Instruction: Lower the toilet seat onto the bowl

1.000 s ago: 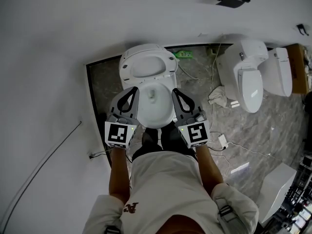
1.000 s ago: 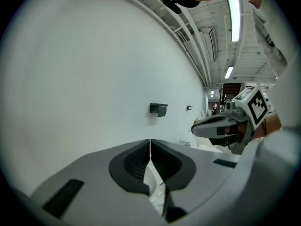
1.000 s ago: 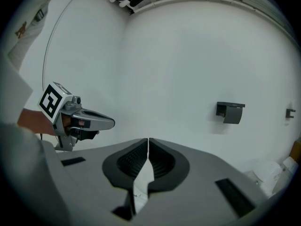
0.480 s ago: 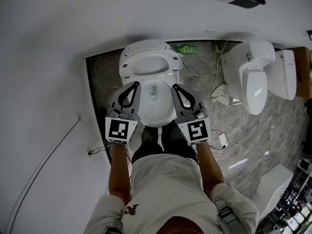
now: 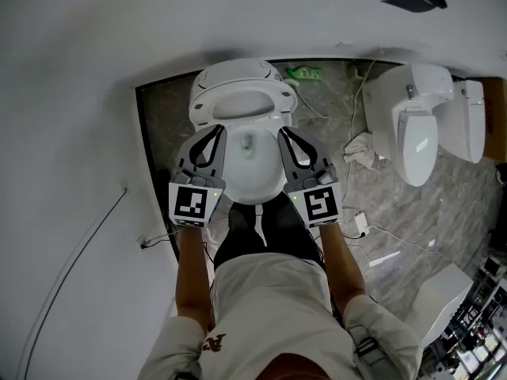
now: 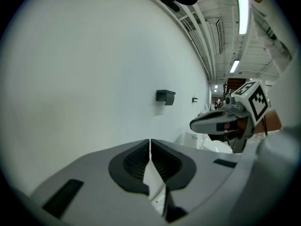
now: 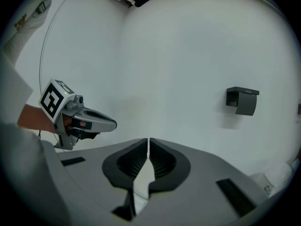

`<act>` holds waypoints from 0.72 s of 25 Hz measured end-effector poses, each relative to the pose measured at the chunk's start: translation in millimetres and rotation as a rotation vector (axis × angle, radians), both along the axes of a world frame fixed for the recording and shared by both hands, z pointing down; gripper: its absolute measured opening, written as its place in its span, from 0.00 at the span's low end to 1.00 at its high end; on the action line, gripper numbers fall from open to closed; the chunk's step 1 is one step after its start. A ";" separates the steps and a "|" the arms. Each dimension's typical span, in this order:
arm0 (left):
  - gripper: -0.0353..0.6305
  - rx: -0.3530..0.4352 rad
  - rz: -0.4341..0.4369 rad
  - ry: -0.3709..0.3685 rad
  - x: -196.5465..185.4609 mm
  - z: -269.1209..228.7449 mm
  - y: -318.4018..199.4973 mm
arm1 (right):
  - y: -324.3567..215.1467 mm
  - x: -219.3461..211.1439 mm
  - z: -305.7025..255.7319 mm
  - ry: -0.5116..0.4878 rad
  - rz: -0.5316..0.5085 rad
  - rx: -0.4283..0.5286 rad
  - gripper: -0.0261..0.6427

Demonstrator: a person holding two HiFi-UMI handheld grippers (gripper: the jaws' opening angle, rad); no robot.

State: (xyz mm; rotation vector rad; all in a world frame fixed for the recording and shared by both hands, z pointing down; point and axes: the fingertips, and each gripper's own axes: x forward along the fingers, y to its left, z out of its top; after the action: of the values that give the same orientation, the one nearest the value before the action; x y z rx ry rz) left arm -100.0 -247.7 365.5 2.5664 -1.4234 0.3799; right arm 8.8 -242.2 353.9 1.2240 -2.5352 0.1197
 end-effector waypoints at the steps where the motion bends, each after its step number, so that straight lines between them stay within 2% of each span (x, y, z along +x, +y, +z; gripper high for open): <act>1: 0.09 0.000 0.001 -0.009 0.0 3.2 -2.8 | -2.9 -0.4 2.5 0.002 -0.005 -0.001 0.08; 18: 0.09 -0.038 -0.029 -0.055 -6.2 48.2 -51.6 | -55.9 -7.7 45.5 0.045 -0.067 -0.024 0.08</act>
State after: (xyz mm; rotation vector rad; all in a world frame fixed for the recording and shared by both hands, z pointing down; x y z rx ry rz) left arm -106.2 -299.3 413.7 2.5208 -1.4558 0.4721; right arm 1.1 -298.0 399.4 1.1187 -2.5256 0.1056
